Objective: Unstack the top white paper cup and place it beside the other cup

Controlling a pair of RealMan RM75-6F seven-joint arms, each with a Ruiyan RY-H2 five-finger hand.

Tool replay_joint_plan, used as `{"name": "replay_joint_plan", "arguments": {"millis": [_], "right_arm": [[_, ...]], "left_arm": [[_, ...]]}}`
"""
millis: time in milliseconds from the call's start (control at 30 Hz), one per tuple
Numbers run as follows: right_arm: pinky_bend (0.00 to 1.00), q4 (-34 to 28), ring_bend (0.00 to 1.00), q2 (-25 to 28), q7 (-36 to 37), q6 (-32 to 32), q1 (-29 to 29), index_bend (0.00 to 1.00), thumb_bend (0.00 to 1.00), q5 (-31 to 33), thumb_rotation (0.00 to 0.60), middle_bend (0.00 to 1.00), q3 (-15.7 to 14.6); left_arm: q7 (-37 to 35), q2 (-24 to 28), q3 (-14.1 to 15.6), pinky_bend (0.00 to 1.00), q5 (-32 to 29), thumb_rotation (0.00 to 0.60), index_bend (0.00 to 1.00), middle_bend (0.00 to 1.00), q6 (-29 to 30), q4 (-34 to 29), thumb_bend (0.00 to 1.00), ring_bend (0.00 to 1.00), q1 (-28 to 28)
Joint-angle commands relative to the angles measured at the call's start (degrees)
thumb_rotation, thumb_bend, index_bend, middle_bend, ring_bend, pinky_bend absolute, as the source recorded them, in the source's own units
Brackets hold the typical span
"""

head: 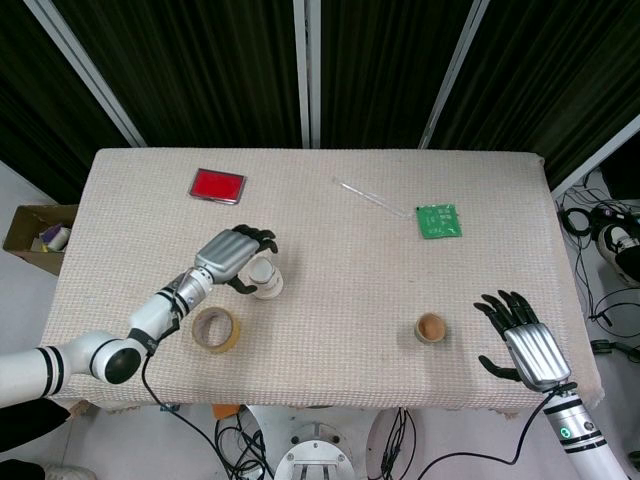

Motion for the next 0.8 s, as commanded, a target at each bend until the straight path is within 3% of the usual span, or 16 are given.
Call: {"name": "replay_joint_plan", "arguments": {"millis": [33,800], "right_arm": [[0.07,0.1,0.00,0.0,0.1,0.1,0.0,0.16,0.16,0.0,0.600,0.12,0.0],[0.07,1.2,0.00,0.0,1.6,0.7,-0.6,0.16,0.16,0.3,0.600,0.12,-0.2]], "left_arm": [[-0.1,-0.1,0.3,0.15,-0.7,0.600,0.27,0.12,0.2,0.3,0.19,0.15,-0.5],[-0.9,-0.7,3.4,0.15,-4.7,0.600,0.35,0.12,-0.1,1.8,0.30,0.15,-3.7]]}}
